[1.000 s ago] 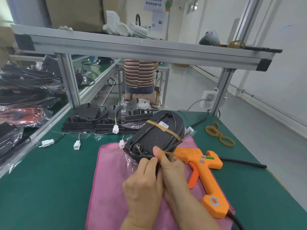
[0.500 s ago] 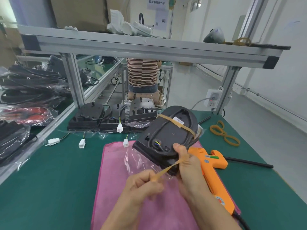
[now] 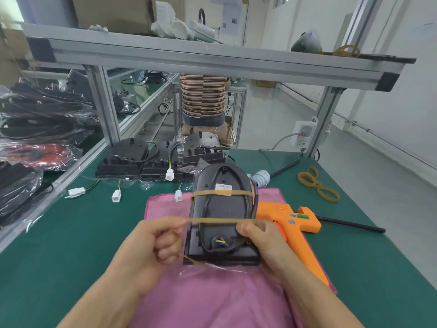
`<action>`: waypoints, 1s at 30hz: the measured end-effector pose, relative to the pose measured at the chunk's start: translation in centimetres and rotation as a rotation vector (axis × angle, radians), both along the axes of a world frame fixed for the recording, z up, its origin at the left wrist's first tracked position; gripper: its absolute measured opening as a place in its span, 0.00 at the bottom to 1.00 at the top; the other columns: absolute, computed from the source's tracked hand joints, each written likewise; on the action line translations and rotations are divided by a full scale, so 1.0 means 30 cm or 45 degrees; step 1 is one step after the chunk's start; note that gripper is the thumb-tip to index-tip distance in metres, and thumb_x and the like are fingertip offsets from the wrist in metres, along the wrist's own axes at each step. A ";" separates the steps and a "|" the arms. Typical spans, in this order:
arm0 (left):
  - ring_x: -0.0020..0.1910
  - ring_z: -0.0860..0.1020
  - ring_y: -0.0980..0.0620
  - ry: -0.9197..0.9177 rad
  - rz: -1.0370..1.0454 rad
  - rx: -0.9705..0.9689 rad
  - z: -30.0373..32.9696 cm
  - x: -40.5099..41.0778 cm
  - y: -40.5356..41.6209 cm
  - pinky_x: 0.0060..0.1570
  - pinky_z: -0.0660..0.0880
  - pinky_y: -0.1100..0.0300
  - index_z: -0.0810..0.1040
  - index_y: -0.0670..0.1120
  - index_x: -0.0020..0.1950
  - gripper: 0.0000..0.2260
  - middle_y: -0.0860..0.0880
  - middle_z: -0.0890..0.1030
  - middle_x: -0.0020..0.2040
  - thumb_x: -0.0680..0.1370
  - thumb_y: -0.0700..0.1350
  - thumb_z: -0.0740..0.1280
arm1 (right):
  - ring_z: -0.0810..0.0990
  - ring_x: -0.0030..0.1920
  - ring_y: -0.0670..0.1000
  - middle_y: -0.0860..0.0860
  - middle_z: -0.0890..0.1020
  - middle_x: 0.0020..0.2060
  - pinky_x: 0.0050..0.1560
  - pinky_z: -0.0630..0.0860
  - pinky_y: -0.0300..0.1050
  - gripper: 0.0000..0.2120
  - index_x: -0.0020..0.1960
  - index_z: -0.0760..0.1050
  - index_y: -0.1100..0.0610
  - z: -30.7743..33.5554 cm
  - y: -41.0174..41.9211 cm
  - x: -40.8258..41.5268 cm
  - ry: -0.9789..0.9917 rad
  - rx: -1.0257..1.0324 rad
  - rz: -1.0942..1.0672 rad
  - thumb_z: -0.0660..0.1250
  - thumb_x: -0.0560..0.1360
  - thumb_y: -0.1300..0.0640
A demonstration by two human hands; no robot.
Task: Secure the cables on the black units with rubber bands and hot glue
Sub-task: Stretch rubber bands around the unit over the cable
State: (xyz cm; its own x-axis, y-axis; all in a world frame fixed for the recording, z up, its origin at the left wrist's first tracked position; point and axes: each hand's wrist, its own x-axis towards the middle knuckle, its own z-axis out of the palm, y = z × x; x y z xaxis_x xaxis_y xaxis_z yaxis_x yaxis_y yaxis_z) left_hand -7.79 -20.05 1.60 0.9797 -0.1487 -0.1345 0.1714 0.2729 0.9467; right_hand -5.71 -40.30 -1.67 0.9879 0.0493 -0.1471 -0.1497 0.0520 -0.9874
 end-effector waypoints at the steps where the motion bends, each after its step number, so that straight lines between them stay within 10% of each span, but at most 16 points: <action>1: 0.20 0.53 0.57 -0.001 -0.010 -0.005 -0.005 0.011 0.008 0.23 0.50 0.66 0.68 0.45 0.24 0.10 0.54 0.56 0.21 0.58 0.38 0.69 | 0.82 0.49 0.64 0.67 0.83 0.49 0.56 0.76 0.61 0.24 0.51 0.81 0.69 0.000 -0.003 -0.004 0.009 0.025 0.021 0.70 0.62 0.53; 6: 0.22 0.59 0.58 -0.349 -0.062 0.309 -0.084 -0.028 -0.007 0.24 0.57 0.68 0.75 0.45 0.24 0.09 0.52 0.65 0.21 0.57 0.50 0.67 | 0.79 0.42 0.60 0.70 0.82 0.45 0.45 0.77 0.51 0.29 0.48 0.78 0.72 0.006 -0.047 -0.007 0.025 0.145 0.059 0.71 0.54 0.52; 14: 0.28 0.61 0.59 -0.654 -0.104 0.769 -0.161 -0.032 0.059 0.30 0.58 0.63 0.72 0.51 0.28 0.09 0.54 0.65 0.27 0.65 0.53 0.64 | 0.76 0.28 0.49 0.53 0.77 0.28 0.31 0.74 0.39 0.08 0.28 0.77 0.55 0.040 -0.078 -0.025 0.046 0.212 0.129 0.72 0.51 0.53; 23: 0.26 0.65 0.57 -0.454 0.166 0.247 -0.084 -0.028 -0.024 0.26 0.62 0.69 0.83 0.41 0.36 0.03 0.50 0.70 0.25 0.69 0.40 0.73 | 0.75 0.45 0.61 0.65 0.78 0.45 0.49 0.71 0.53 0.30 0.51 0.78 0.63 0.032 -0.029 -0.008 0.205 0.164 0.180 0.72 0.52 0.50; 30: 0.36 0.83 0.54 -0.243 0.614 -0.061 -0.119 -0.001 0.091 0.36 0.80 0.62 0.85 0.46 0.35 0.12 0.47 0.84 0.37 0.70 0.31 0.67 | 0.74 0.46 0.62 0.66 0.78 0.46 0.52 0.71 0.59 0.29 0.52 0.77 0.63 0.031 -0.041 -0.002 0.145 0.229 0.143 0.71 0.54 0.50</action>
